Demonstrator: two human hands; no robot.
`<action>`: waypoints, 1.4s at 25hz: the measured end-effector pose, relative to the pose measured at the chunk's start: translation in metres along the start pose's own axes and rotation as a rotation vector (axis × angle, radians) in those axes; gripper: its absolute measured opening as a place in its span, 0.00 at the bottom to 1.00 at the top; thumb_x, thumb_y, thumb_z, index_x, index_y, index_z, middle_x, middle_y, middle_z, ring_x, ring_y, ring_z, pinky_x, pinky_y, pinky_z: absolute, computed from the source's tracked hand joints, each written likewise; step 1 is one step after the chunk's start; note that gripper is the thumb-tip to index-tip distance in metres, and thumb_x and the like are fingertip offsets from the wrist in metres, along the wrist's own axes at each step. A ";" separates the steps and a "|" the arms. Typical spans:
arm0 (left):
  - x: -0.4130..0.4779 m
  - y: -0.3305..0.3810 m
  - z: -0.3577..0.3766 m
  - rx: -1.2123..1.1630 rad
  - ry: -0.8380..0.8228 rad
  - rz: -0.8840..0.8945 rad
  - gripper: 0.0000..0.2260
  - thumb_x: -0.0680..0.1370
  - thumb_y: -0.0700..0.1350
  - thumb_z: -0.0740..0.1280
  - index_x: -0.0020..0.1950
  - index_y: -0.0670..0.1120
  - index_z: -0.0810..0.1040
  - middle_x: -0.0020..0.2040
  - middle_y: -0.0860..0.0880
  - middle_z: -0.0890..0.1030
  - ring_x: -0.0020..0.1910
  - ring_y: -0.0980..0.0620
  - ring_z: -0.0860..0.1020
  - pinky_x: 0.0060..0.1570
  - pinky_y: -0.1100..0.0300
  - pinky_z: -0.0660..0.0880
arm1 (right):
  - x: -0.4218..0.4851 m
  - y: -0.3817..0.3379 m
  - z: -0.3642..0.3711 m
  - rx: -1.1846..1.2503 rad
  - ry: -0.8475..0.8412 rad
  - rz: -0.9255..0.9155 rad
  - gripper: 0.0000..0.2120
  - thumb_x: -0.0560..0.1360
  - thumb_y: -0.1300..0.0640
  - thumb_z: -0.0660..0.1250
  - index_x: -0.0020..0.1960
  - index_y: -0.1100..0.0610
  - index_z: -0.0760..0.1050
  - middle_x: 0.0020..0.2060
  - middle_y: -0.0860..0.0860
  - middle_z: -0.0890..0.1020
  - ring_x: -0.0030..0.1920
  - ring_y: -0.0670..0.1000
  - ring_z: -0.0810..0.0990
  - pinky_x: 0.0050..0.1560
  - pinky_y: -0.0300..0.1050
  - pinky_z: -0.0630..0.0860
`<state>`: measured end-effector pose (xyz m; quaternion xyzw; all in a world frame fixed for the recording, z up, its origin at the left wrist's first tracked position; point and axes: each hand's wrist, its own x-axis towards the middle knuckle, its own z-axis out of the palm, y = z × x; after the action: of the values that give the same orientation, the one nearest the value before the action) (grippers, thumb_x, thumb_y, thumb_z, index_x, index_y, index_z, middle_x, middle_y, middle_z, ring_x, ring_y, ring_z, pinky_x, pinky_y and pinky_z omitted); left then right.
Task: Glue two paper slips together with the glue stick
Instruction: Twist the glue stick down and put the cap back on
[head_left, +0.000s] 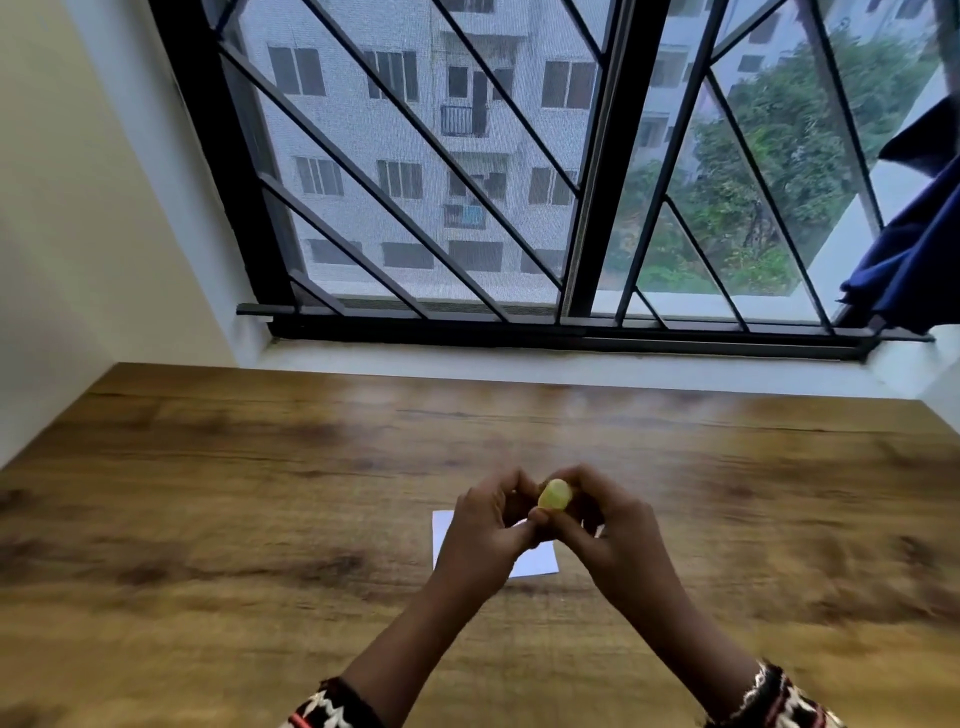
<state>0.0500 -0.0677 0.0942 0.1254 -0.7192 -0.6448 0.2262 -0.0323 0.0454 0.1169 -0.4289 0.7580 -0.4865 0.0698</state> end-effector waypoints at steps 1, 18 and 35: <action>0.000 -0.001 0.001 0.042 -0.008 0.001 0.07 0.71 0.35 0.68 0.37 0.43 0.73 0.28 0.55 0.79 0.32 0.61 0.78 0.36 0.65 0.74 | -0.003 0.005 0.001 0.110 0.012 0.055 0.06 0.67 0.59 0.73 0.39 0.52 0.76 0.28 0.49 0.81 0.29 0.46 0.77 0.31 0.41 0.73; -0.014 -0.126 -0.007 1.201 -0.348 -0.283 0.29 0.74 0.64 0.56 0.73 0.56 0.56 0.77 0.45 0.46 0.76 0.47 0.43 0.73 0.52 0.43 | -0.006 0.102 -0.015 0.010 0.227 0.287 0.05 0.67 0.62 0.72 0.38 0.58 0.76 0.32 0.51 0.82 0.36 0.48 0.82 0.32 0.26 0.71; -0.016 -0.122 0.004 1.229 -0.270 -0.296 0.31 0.74 0.66 0.53 0.73 0.55 0.53 0.77 0.45 0.47 0.76 0.46 0.44 0.74 0.50 0.46 | -0.007 0.122 0.009 -0.063 0.180 0.301 0.09 0.66 0.58 0.74 0.40 0.53 0.74 0.35 0.49 0.81 0.37 0.46 0.81 0.35 0.36 0.75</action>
<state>0.0480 -0.0732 -0.0283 0.2479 -0.9545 -0.1498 -0.0708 -0.0944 0.0643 0.0125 -0.2676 0.8316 -0.4829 0.0602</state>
